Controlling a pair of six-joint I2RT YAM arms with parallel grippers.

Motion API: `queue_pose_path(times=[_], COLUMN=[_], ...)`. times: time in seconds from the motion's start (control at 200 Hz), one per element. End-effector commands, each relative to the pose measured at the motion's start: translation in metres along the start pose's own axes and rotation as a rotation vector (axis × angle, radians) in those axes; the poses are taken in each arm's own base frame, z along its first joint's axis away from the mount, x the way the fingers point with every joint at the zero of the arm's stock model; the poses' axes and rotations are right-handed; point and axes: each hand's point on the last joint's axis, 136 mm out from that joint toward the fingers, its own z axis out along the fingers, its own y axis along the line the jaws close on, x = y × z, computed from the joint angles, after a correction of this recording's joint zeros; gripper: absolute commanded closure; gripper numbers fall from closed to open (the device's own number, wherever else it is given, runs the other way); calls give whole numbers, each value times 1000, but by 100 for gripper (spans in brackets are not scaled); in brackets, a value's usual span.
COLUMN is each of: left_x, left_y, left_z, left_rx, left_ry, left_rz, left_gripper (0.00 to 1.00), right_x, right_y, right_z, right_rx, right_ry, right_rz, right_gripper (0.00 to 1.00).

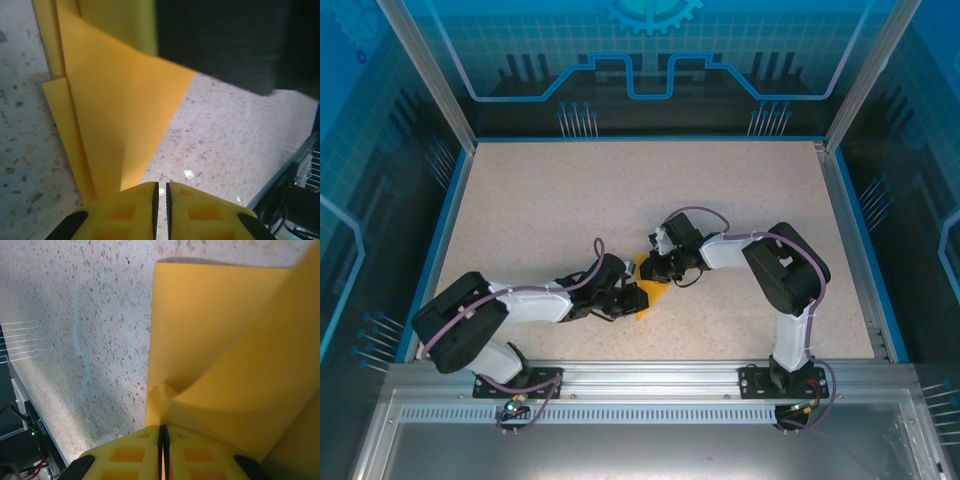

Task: Fold a paper plane with a square sheet of paper (pick it up from the middle)
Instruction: Fourth fold the wing at the center of the table.

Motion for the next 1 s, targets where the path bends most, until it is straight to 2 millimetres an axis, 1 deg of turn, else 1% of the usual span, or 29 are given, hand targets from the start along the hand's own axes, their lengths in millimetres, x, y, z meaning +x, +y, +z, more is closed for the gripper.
queue_pose_path(times=[0.0, 0.09, 0.18, 0.32, 0.45, 0.54, 0.605, 0.715, 0.795, 0.835, 0.89, 0.95, 0.995], left_x=[12, 26, 39, 58, 61, 55, 45, 22, 4, -4, -12, -18, -22], left_y=[9, 28, 46, 55, 55, 48, 40, 34, 27, 21, 8, -7, -13], left_z=[9, 10, 5, -3, -12, -20, -29, -47, -56, -58, -58, -54, -49], left_rx=[-8, -56, -89, -107, -97, -86, -80, -93, -61, -38, -3, 35, 40], left_ry=[60, 91, 106, 146, 133, 100, 47, -82, -154, -175, -194, -193, -185], left_rz=[-25, -55, -89, -84, -94, -68, -43, -32, -47, -45, -24, 8, 26], left_gripper=[87, 87, 87, 87, 86, 86, 86, 84, 82, 82, 82, 82, 82], right_x=[33, 33, 32, 33, 32, 32, 31, 31, 30, 29, 28, 28, 28], right_y=[-58, -57, -58, -58, -57, -57, -56, -56, -54, -54, -53, -53, -53], right_z=[14, 13, 12, 12, 12, 12, 12, 11, 12, 12, 12, 12, 12], right_rx=[185, 186, 190, 191, 189, 189, 188, 187, 181, 178, 175, 175, 176], right_ry=[80, 78, 77, 78, 79, 79, 78, 77, 76, 73, 71, 68, 68], right_rz=[75, 73, 72, 73, 72, 72, 71, 72, 72, 73, 75, 76, 77], right_gripper=[88, 88, 88, 88, 88, 88, 88, 88, 88, 88, 88, 88, 88])
